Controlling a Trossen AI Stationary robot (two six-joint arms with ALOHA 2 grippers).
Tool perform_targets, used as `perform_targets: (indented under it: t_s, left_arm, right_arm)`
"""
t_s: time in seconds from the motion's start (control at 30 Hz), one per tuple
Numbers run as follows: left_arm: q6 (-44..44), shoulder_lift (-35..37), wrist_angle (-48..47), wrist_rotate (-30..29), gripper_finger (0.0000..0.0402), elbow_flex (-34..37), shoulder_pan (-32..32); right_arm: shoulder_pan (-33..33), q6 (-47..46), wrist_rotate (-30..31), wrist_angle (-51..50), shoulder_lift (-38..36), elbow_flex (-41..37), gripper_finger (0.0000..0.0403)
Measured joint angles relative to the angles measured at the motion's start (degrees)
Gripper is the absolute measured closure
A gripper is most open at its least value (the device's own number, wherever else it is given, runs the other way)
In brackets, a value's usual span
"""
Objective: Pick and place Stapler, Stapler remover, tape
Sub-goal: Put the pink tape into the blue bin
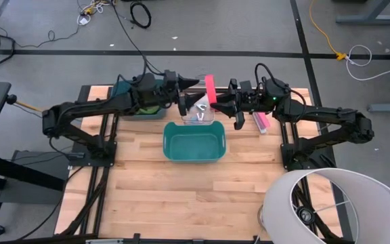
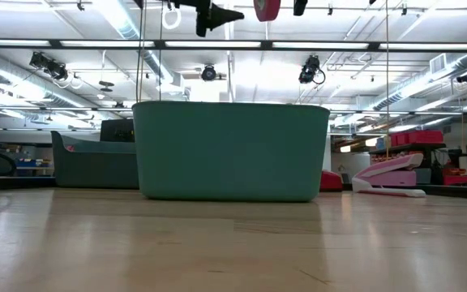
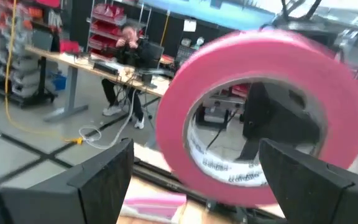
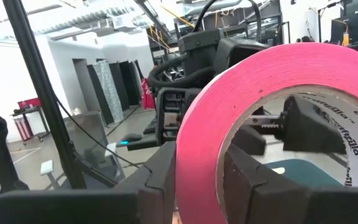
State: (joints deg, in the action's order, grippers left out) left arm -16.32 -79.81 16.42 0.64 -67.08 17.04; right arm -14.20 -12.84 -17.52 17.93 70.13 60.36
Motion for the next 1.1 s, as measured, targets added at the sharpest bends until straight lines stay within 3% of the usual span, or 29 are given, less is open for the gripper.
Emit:
perform_targets:
  t_s: [0.43,1.1]
  left_arm:
    - [-2.15,-2.53,7.3,2.51,0.0053,0.1,1.48]
    - [-1.97,-4.64,9.42,4.5,0.0054,0.14,2.14]
  right_arm:
    - [0.0,-0.17,-0.07,-0.48,0.0,0.0,0.0308]
    - [0.02,-0.85,-2.43,-0.89,0.0,0.0,0.0307]
